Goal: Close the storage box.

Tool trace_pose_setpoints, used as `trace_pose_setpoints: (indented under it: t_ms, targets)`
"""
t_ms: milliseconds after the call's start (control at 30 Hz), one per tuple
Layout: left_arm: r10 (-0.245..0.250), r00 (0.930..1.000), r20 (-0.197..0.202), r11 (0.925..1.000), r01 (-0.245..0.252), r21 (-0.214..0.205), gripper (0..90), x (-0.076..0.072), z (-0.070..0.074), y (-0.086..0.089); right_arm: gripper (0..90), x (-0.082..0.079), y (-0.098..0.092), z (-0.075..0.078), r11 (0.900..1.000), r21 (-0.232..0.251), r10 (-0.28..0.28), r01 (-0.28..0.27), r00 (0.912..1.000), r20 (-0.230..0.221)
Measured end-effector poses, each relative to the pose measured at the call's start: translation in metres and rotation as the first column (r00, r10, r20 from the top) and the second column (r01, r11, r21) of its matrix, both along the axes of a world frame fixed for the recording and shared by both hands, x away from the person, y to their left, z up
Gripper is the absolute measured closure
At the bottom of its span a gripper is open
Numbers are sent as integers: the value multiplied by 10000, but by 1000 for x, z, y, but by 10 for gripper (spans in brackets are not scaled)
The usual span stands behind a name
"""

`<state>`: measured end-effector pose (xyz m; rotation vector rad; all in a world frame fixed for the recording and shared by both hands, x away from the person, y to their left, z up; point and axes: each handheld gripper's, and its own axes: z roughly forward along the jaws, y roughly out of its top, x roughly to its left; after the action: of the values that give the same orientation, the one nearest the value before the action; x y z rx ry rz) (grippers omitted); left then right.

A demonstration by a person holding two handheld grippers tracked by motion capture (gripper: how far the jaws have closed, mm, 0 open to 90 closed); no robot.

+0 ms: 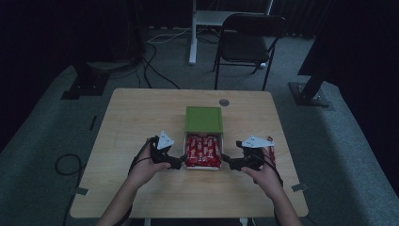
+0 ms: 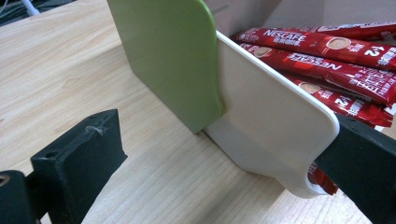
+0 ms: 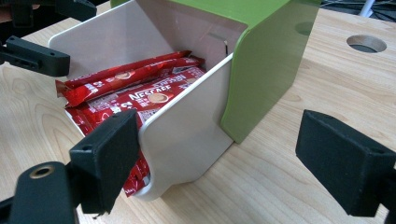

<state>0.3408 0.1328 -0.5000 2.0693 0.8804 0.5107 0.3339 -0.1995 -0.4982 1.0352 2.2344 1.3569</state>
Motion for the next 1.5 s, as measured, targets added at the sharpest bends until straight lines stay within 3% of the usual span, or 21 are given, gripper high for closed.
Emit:
trace_pose_setpoints:
  t_ms: [1067,1500]
  targets:
    - [185,9998,48,9997,-184,-155,28,22,2,-1,127,24,0,-1,9987,232,-444,448,9989,-158]
    - [321,9993,191,9995,-322,25,28,33,3,-3,126,35,1,-1,9979,190,-620,623,9979,-164]
